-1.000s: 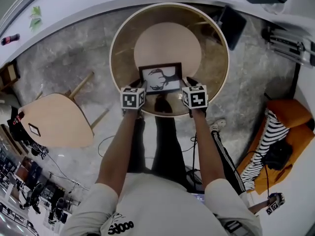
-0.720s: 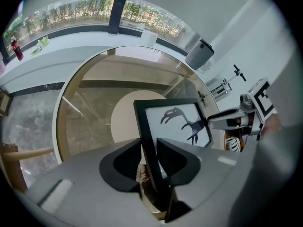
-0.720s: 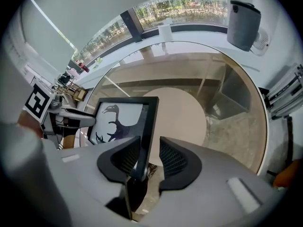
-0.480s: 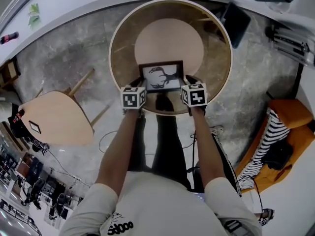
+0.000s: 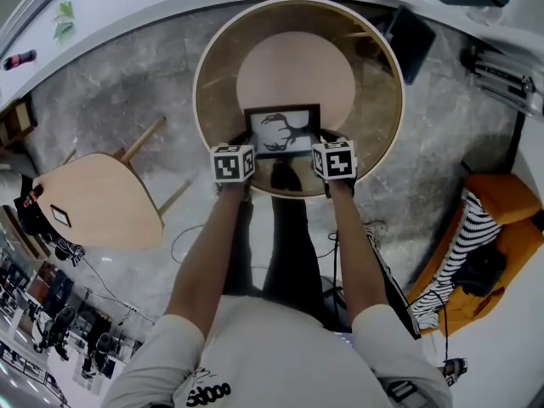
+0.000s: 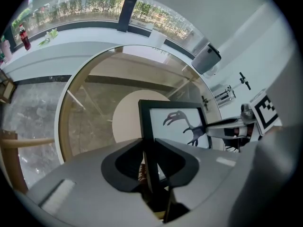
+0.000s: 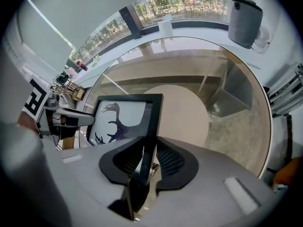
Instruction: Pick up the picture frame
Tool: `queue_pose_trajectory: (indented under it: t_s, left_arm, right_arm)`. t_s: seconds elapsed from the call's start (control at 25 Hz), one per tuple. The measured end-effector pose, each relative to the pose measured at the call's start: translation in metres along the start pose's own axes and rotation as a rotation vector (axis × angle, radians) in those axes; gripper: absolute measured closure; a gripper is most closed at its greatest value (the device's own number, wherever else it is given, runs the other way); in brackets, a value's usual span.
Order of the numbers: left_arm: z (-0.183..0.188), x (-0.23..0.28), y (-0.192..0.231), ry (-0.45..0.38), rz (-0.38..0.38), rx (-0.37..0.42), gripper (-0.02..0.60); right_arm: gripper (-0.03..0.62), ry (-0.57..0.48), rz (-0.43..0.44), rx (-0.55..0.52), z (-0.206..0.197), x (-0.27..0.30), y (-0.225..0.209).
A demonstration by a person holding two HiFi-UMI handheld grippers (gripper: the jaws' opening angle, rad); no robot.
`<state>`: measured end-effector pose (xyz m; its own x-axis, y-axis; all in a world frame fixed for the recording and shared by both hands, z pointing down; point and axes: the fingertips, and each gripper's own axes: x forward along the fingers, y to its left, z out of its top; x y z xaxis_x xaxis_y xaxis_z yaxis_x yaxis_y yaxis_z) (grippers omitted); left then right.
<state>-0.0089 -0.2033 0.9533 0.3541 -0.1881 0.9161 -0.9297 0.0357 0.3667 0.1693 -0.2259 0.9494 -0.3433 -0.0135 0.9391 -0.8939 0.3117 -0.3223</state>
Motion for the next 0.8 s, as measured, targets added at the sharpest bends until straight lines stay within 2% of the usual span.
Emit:
queue_pose_trajectory:
  t_s: [0.4, 0.8]
  left_arm:
    - [0.005, -0.030, -0.010, -0.026, -0.032, 0.048, 0.497]
    - [0.020, -0.115, -0.018, -0.136, -0.056, 0.142, 0.499]
  right_arm:
    - [0.503, -0.040, -0.021, 0.009, -0.008, -0.030, 0.015]
    - [0.507, -0.171, -0.062, 0.063, -0.005, -0.102, 0.066]
